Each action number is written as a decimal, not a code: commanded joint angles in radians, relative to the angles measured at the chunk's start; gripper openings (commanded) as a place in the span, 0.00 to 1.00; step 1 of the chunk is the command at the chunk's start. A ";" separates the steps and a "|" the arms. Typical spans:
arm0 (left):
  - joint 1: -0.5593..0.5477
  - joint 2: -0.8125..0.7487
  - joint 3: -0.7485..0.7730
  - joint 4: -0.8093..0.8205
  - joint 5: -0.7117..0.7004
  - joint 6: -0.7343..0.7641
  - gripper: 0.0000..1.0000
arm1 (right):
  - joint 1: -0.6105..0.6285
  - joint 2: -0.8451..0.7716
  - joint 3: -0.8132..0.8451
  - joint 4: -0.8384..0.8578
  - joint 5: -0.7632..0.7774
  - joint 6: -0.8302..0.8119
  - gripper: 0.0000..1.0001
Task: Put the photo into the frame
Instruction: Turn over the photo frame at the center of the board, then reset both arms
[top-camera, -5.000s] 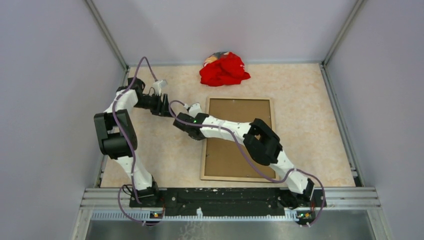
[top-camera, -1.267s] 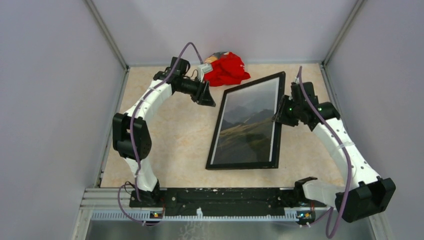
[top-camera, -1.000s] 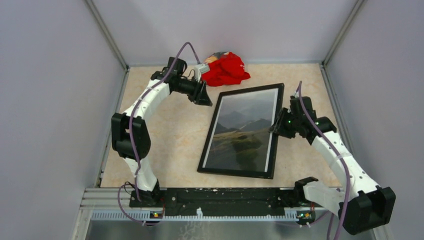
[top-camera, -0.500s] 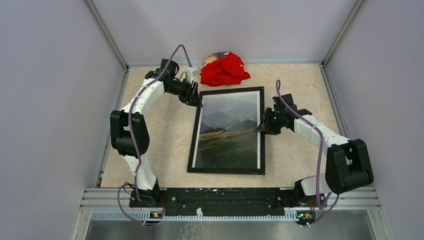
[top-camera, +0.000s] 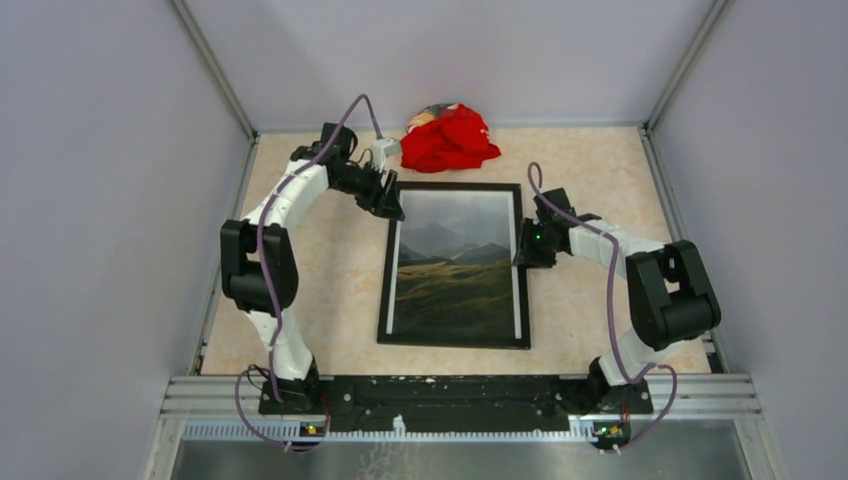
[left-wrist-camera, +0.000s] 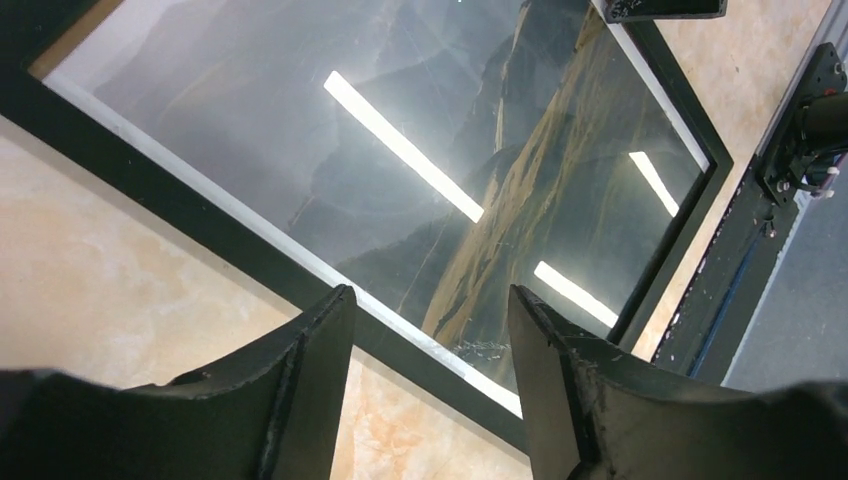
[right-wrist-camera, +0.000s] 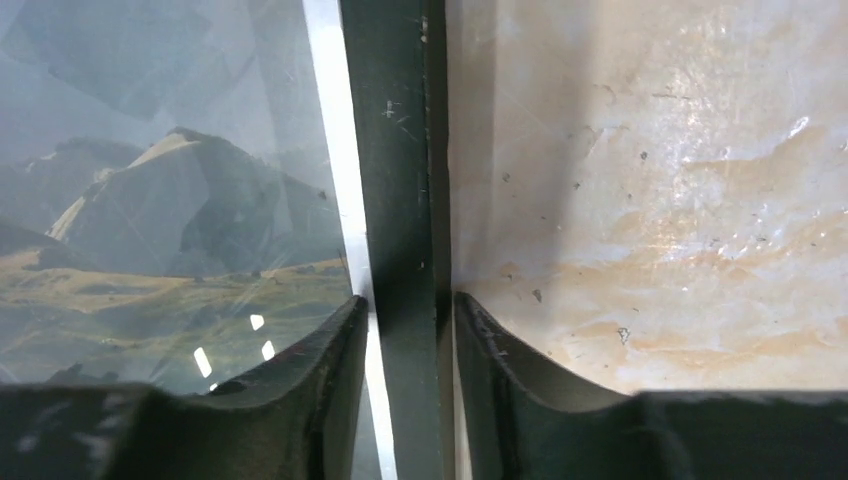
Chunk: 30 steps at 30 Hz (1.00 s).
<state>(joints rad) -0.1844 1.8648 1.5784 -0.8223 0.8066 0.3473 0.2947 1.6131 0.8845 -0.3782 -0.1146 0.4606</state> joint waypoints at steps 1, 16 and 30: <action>0.024 -0.061 -0.029 0.046 -0.003 0.004 0.67 | 0.007 0.041 -0.014 0.017 0.136 -0.047 0.42; 0.222 -0.101 -0.162 0.151 0.004 0.032 0.99 | -0.028 -0.228 -0.021 0.048 0.309 -0.053 0.99; 0.345 -0.241 -0.704 0.982 0.018 -0.098 0.99 | -0.095 -0.450 -0.515 0.966 0.826 -0.281 0.99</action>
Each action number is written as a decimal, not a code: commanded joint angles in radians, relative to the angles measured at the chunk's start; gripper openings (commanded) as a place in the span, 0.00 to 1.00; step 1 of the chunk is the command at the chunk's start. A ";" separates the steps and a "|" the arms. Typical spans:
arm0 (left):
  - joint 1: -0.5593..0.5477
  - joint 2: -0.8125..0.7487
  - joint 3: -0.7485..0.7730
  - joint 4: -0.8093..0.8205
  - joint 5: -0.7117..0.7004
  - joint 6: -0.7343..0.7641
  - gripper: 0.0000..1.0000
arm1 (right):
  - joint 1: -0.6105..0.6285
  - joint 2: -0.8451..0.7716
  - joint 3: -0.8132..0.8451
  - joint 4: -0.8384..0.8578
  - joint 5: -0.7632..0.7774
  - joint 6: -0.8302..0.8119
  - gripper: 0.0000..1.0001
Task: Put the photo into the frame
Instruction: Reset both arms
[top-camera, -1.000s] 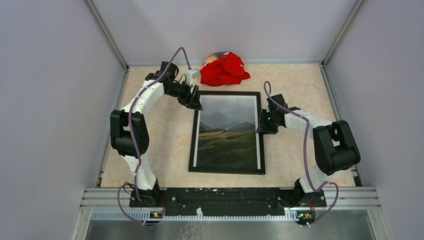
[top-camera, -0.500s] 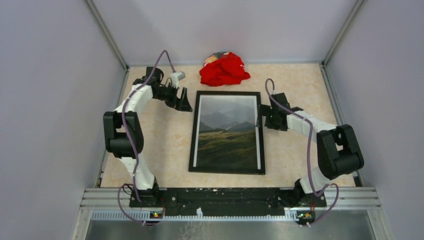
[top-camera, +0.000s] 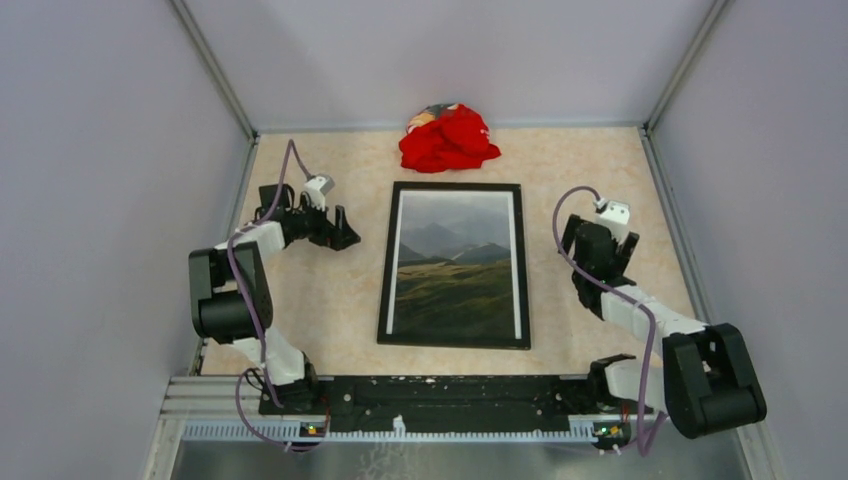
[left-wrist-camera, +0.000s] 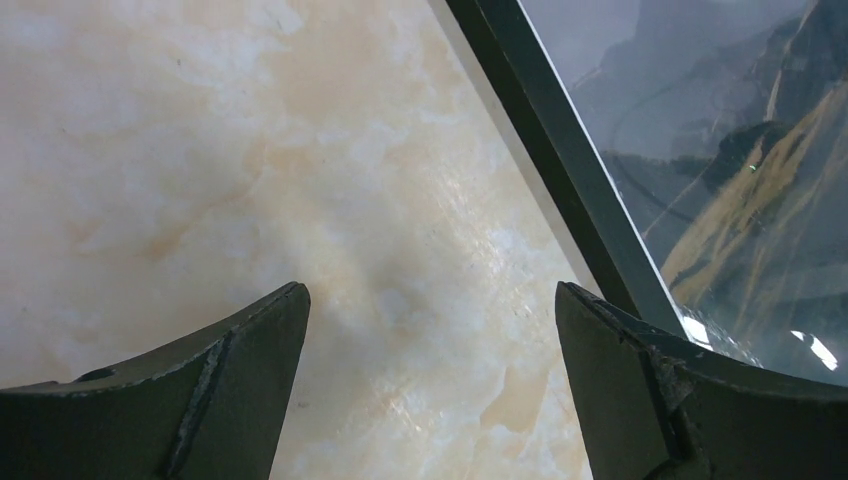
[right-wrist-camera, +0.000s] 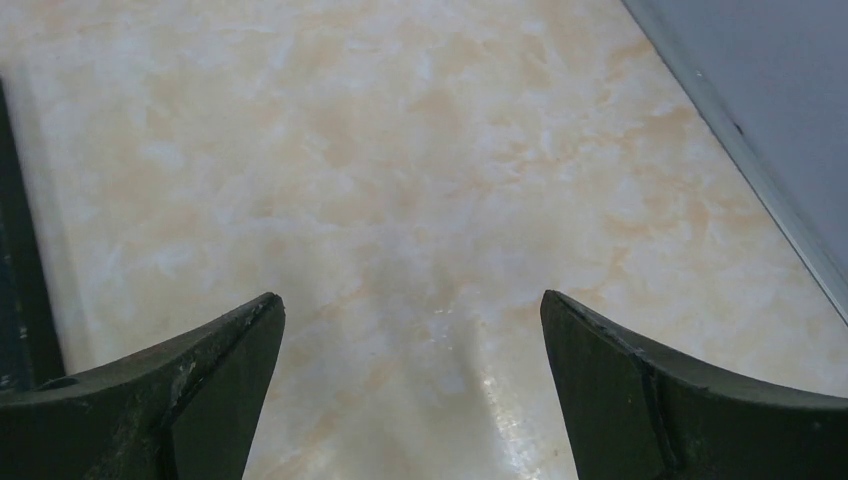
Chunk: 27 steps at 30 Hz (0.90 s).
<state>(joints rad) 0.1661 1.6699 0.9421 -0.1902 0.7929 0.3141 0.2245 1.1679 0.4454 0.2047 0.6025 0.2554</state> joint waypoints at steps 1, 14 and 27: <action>-0.006 -0.042 -0.097 0.438 0.024 -0.081 0.99 | -0.031 0.014 -0.094 0.436 0.120 -0.074 0.99; 0.014 -0.015 -0.430 1.073 0.007 -0.221 0.99 | -0.068 0.208 -0.238 0.906 0.103 -0.154 0.99; -0.041 -0.162 -0.685 1.355 -0.184 -0.205 0.99 | -0.056 0.313 -0.416 1.346 -0.183 -0.311 0.99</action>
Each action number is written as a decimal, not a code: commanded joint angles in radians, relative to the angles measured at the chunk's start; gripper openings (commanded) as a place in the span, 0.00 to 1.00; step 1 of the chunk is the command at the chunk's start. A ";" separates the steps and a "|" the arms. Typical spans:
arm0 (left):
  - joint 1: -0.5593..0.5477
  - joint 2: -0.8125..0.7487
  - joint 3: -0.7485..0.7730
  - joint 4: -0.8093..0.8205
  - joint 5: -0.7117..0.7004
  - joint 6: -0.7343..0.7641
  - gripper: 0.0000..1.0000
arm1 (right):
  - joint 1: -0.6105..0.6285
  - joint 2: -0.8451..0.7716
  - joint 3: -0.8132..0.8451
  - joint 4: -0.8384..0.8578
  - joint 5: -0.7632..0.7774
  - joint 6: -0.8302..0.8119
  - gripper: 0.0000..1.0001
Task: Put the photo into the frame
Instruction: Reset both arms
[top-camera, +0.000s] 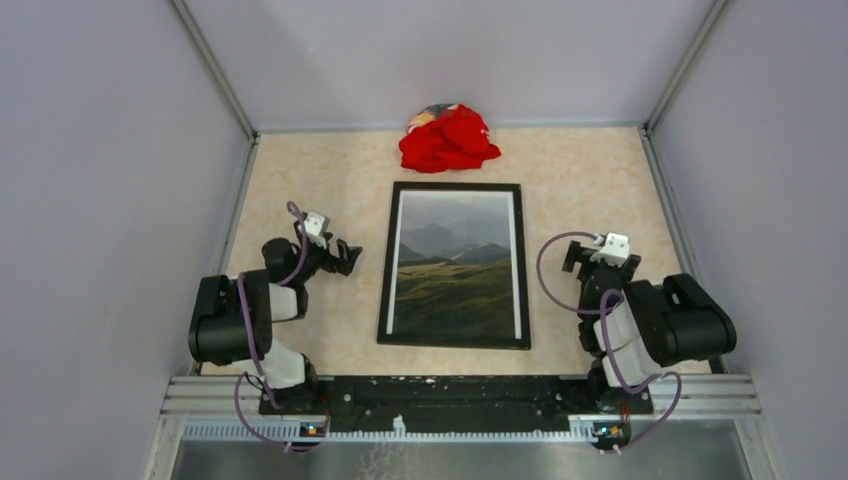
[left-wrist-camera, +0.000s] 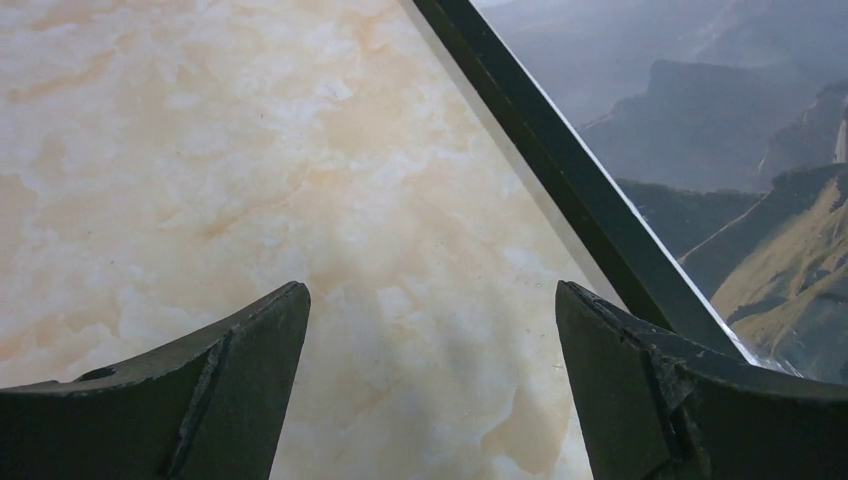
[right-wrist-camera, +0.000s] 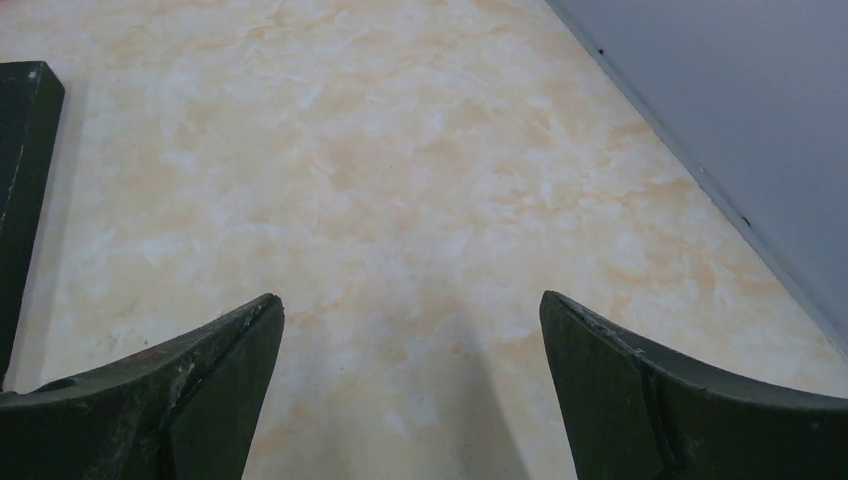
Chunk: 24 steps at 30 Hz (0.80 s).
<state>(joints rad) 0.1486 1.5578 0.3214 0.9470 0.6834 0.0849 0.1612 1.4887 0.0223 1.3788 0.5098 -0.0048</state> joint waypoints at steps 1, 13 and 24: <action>-0.023 -0.047 -0.070 0.238 -0.098 0.014 0.99 | 0.008 -0.009 0.027 0.133 -0.081 -0.049 0.99; -0.110 0.044 -0.071 0.329 -0.350 0.014 0.99 | -0.034 -0.014 0.139 -0.083 -0.063 0.012 0.99; -0.110 0.003 -0.048 0.217 -0.353 0.017 0.99 | -0.072 -0.022 0.150 -0.119 -0.105 0.055 0.99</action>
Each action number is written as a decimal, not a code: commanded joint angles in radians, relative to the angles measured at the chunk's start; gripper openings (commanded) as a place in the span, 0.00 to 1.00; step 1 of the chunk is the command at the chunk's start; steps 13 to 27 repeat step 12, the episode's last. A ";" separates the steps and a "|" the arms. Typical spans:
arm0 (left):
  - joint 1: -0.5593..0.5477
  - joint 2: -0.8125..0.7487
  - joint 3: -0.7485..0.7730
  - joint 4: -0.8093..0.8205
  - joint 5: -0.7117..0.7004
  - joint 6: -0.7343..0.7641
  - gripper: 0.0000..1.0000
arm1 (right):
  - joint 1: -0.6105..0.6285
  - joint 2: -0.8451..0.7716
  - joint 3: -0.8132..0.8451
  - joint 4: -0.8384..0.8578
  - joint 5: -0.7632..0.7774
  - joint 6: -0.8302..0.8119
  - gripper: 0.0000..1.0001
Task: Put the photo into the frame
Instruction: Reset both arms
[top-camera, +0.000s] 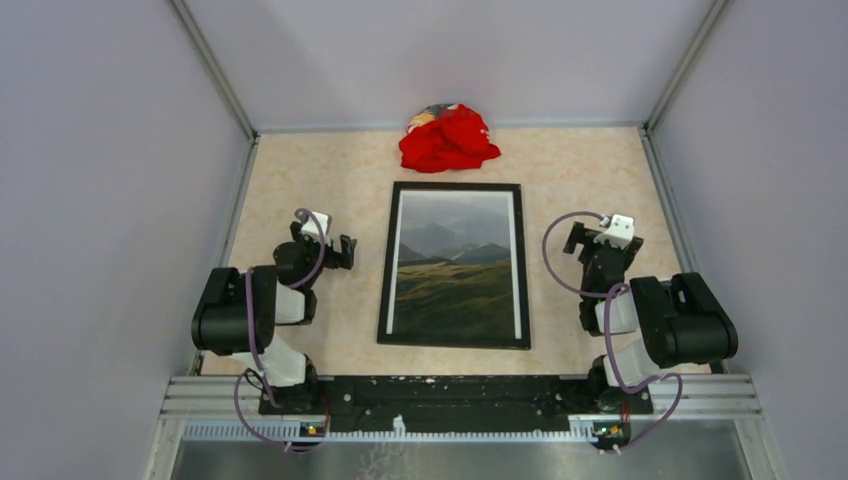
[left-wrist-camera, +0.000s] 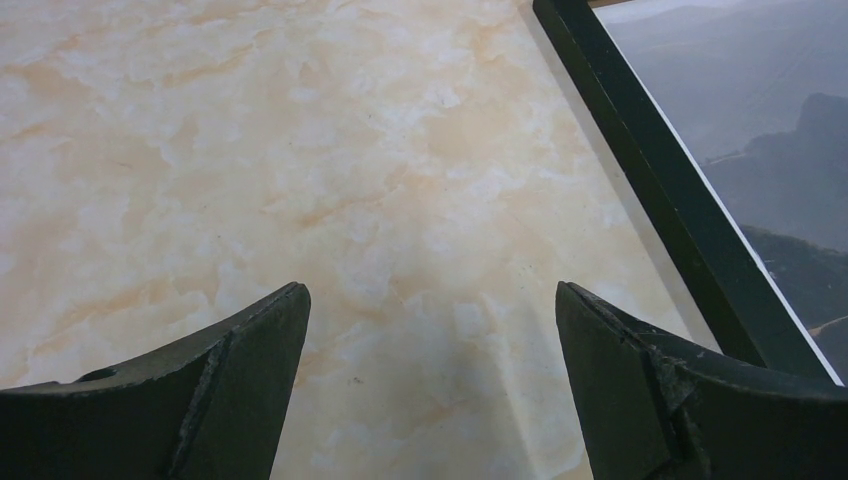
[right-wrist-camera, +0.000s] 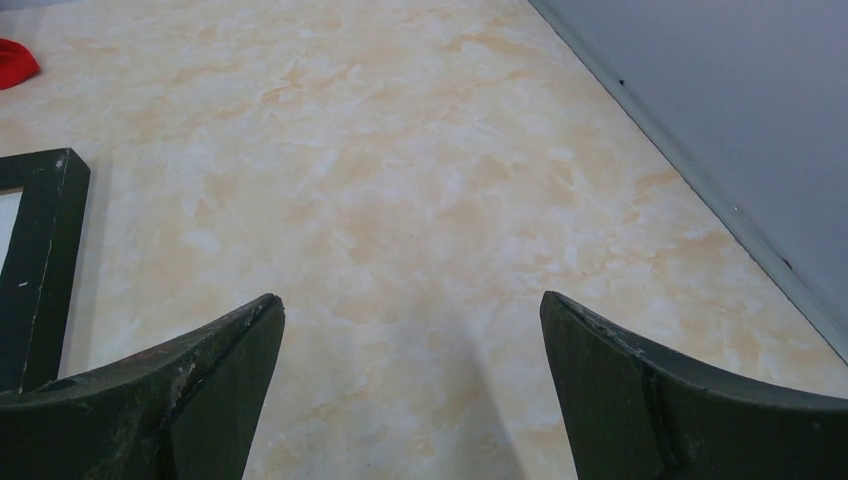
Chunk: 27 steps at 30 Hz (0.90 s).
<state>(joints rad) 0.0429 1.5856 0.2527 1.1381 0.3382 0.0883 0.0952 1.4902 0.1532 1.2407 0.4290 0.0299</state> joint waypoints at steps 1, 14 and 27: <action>-0.005 -0.024 0.020 0.029 -0.007 0.016 0.99 | -0.005 -0.024 0.020 0.019 -0.024 0.020 0.99; -0.005 -0.024 0.023 0.020 -0.010 0.015 0.99 | -0.005 -0.023 0.020 0.019 -0.024 0.020 0.99; -0.005 -0.024 0.023 0.020 -0.010 0.015 0.99 | -0.005 -0.023 0.020 0.019 -0.024 0.020 0.99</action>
